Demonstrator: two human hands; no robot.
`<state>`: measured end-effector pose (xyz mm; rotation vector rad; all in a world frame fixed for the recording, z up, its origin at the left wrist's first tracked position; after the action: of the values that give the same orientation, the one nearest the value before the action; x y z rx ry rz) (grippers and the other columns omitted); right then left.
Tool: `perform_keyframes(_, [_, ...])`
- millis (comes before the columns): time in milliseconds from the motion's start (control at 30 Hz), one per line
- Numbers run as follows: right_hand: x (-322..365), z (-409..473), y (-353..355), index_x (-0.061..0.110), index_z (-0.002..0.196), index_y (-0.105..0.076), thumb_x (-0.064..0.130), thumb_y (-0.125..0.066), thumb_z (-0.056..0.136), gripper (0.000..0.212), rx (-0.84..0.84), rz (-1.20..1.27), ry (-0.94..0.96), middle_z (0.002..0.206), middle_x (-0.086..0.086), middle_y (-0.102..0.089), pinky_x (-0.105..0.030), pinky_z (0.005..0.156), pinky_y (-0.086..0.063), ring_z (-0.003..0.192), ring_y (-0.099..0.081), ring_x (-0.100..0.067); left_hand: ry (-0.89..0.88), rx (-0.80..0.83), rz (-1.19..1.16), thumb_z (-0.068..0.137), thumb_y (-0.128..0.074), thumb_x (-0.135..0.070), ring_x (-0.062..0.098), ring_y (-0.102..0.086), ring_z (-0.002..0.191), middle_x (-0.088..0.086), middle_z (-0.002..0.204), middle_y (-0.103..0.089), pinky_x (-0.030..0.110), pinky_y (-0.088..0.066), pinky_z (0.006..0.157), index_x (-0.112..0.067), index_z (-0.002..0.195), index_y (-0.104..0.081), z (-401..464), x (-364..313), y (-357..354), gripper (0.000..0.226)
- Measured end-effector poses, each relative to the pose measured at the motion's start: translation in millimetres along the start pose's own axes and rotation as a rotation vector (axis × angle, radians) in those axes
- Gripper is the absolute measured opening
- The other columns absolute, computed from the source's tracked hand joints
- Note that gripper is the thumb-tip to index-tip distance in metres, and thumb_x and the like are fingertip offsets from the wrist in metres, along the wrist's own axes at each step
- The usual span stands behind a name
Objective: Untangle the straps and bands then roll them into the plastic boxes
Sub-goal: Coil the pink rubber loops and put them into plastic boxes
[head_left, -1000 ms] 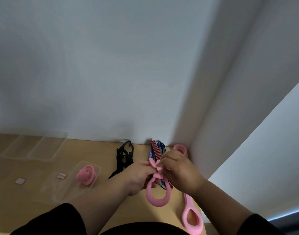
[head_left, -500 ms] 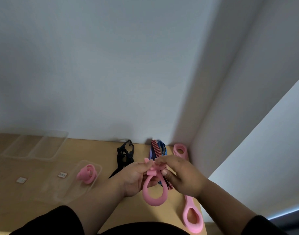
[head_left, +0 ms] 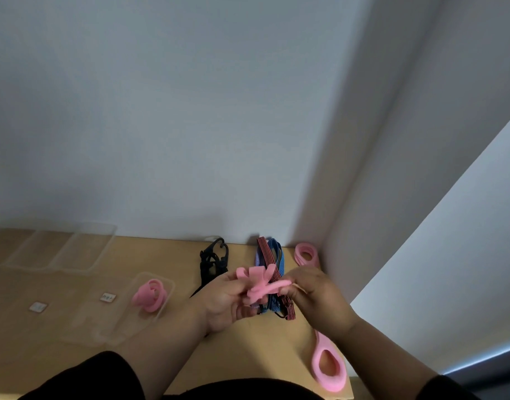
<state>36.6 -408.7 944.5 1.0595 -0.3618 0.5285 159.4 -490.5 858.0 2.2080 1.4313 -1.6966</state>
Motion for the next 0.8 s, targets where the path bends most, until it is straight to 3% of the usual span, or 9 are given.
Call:
perform_keyframes(100, [-27.0,-3.1,0.8,0.024,0.094,-0.075,0.031,-0.066,0.095,0.012,-0.012,0.143,-0.288,0.082,0.012,-0.069,-0.03,0.068,-0.051,0.078,-0.063,-0.009,-0.05,0.064,0.072,0.093,-0.059,-0.001,0.03,-0.065,0.08,0.025,0.095,-0.067,0.026,-0.05,0.043,-0.011,0.11,-0.071,-2.3,-3.8,-1.3,0.023])
perform_keyframes(167, [-28.3,-2.9,-0.3,0.022,0.09,-0.076,0.019,-0.068,0.095,0.01,0.004,0.223,-0.374,0.083,0.01,-0.071,-0.038,0.071,-0.054,0.078,-0.065,-0.013,-0.05,0.141,0.16,0.084,-0.064,-0.001,0.029,-0.067,0.081,0.022,0.096,-0.067,0.025,-0.05,0.043,-0.01,0.107,-0.073,-4.9,-6.9,-7.5,0.026])
perform_keyframes(267, [-23.1,0.2,-3.2,0.027,0.088,-0.076,0.017,-0.067,0.095,0.016,0.046,0.337,-0.433,0.084,0.006,-0.073,-0.039,0.077,-0.054,0.079,-0.066,-0.016,-0.018,0.219,0.26,0.079,-0.062,-0.001,0.027,-0.068,0.078,0.016,0.088,-0.069,0.024,-0.049,0.042,-0.009,0.103,-0.07,-10.0,-8.0,-15.0,0.027])
perform_keyframes(367, [-15.2,3.7,-12.2,0.032,0.086,-0.077,0.021,-0.065,0.094,0.018,0.162,0.411,-0.43,0.083,0.004,-0.074,-0.039,0.08,-0.053,0.079,-0.066,-0.014,0.036,0.258,0.321,0.087,-0.054,0.009,0.027,-0.07,0.077,0.015,0.085,-0.069,0.024,-0.048,0.041,-0.013,0.094,-0.072,-11.1,-2.8,-11.5,0.03])
perform_keyframes(433, [-5.8,5.2,-20.7,0.034,0.085,-0.078,0.013,-0.065,0.095,0.026,0.25,0.47,-0.416,0.083,0.005,-0.074,-0.032,0.078,-0.052,0.079,-0.064,-0.01,0.073,0.3,0.356,0.086,-0.053,0.011,0.028,-0.07,0.077,0.015,0.084,-0.07,0.024,-0.049,0.042,-0.012,0.093,-0.072,-14.7,0.9,-13.3,0.03])
perform_keyframes(500, [0.1,4.8,-30.2,0.031,0.084,-0.078,0.004,-0.065,0.094,0.031,0.312,0.545,-0.433,0.08,0.006,-0.073,-0.024,0.075,-0.051,0.078,-0.065,-0.007,0.088,0.33,0.401,0.078,-0.059,0.005,0.029,-0.07,0.077,0.016,0.084,-0.069,0.025,-0.051,0.044,-0.007,0.097,-0.068,-18.9,3.2,-15.7,0.024])
perform_keyframes(567, [3.5,4.2,-37.7,0.024,0.085,-0.077,0.0,-0.065,0.093,0.028,0.337,0.573,-0.446,0.078,0.008,-0.072,-0.019,0.073,-0.048,0.075,-0.065,-0.003,0.088,0.359,0.424,0.073,-0.064,0.0,0.03,-0.07,0.077,0.02,0.088,-0.067,0.027,-0.053,0.047,0.001,0.107,-0.063,-21.6,5.3,-14.7,0.033])
perform_keyframes(700, [10.7,7.9,-49.4,0.022,0.095,-0.077,0.008,-0.067,0.094,0.017,0.351,0.512,-0.359,0.082,0.008,-0.072,-0.015,0.071,-0.047,0.074,-0.062,-0.001,0.054,0.379,0.214,0.087,-0.057,0.005,0.029,-0.071,0.075,0.025,0.096,-0.064,0.029,-0.057,0.055,0.001,0.11,-0.068,-25.0,2.8,-1.3,0.025])
perform_keyframes(800, [19.9,12.3,-58.2,0.035,0.096,-0.075,0.021,-0.07,0.093,0.016,0.372,0.408,-0.245,0.083,0.017,-0.069,-0.015,0.073,-0.046,0.078,-0.063,-0.004,0.04,0.357,0.093,0.087,-0.059,0.001,0.031,-0.071,0.077,0.025,0.097,-0.066,0.034,-0.06,0.065,0.002,0.11,-0.07,-31.5,2.5,8.7,0.026])
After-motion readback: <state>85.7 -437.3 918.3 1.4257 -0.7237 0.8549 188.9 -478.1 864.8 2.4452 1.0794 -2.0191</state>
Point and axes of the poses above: each hand's wrist, its own z-axis towards the middle knuckle, its own y-axis out of the back of the hand, x = y × z, the point moved 9 cm from there along z, towards the middle knuckle
